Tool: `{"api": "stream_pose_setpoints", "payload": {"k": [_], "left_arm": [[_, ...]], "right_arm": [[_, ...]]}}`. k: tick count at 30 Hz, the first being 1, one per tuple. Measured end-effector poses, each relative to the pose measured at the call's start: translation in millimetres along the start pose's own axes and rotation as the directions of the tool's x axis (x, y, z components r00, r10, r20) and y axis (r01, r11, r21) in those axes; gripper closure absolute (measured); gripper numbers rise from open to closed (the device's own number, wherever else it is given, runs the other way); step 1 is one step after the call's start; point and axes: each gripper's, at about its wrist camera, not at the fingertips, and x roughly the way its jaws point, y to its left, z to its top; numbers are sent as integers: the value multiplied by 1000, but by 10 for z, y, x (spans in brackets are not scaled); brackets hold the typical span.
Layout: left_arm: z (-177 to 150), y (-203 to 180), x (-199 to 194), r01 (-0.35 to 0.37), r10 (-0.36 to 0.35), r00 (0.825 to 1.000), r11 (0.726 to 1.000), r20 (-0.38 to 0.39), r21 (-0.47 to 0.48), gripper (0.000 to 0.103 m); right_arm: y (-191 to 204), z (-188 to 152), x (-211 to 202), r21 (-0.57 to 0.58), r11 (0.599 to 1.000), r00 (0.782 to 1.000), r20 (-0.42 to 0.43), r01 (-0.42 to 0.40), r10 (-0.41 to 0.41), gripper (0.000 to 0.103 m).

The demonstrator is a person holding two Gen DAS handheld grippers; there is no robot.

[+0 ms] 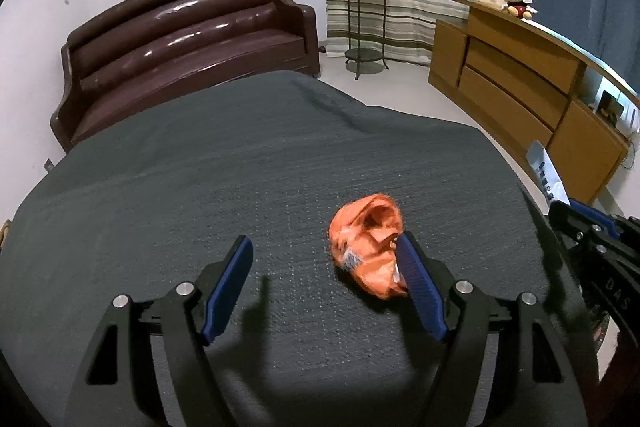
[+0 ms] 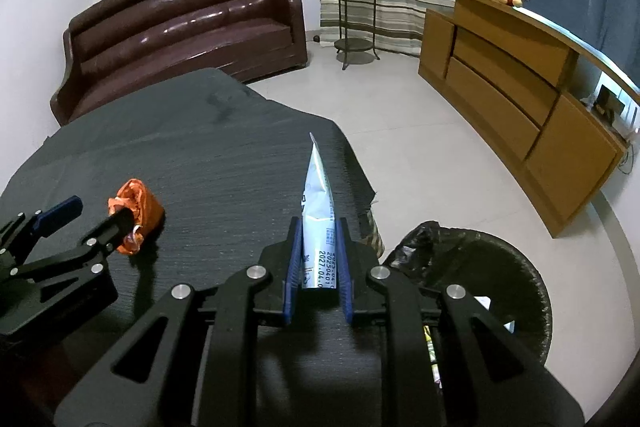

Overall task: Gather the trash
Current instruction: 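Grasp the blue-white packet with the right tool while the left tool grasps the orange bag, then carry the orange bag and blue-white packet over the bin and open both tools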

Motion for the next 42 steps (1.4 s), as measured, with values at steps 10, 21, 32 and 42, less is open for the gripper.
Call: {"api": "stream_pose_setpoints", "payload": {"k": [10,21,32,42], "left_arm": [[30,-61,-62,-8,8,1000,1000,6,-3,30],[40,-135,107,-12,12,1000,1000,-28,1,49],[-10,-208,40,-19,19,1000,999,1,40,60],[-53,-336,-226,-4,0,998,998,56,62,61]], "right_arm": [[-153,-30,19,21,1000,1000,3,-7,7,86],[-156,-61,27,21,1000,1000,-6,-15,15,86],[-142,-122,-13,21,1000,1000,-8,-10,10,86],[-183,-312,-261,21,1000,1000,12,10,-10,86]]}}
